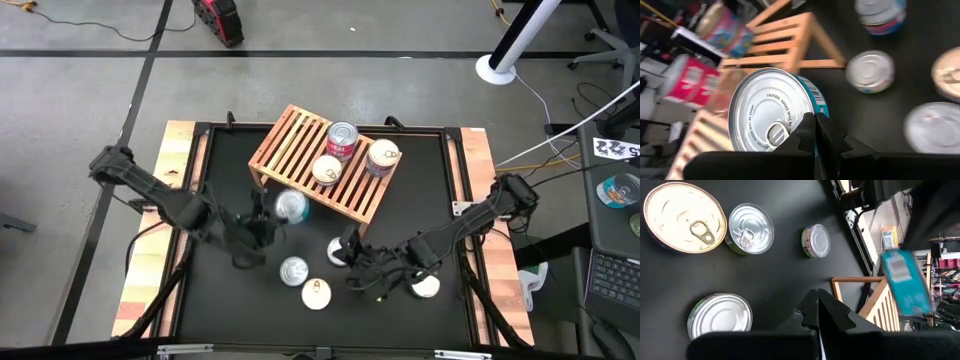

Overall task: Stack canned seafood by type on shelf
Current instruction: Put the yellow and blue tuna can on the shelf

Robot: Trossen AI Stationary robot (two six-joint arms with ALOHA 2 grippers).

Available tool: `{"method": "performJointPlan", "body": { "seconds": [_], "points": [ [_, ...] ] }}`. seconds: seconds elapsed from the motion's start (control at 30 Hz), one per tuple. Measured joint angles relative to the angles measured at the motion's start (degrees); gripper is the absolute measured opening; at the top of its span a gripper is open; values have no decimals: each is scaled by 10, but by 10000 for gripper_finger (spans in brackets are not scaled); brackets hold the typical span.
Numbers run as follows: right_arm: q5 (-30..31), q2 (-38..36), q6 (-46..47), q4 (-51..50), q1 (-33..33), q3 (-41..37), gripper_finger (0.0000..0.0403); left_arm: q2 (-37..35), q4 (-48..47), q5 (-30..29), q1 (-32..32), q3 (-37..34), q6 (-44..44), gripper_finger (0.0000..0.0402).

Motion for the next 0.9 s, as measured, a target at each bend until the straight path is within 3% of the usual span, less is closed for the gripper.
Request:
{"method": "performJointPlan", "body": {
  "seconds": [0.27,0.6,0.9],
  "points": [
    [-2,-7,0,-1,0,0,7,-30,0,9,120,0,86,0],
    [-1,-7,0,-4,0,0,7,-25,-6,114,265,0,118,0],
    [-2,-7,-1,-7,0,0,7,-2,8,197,328,0,119,0]
  ]
}}
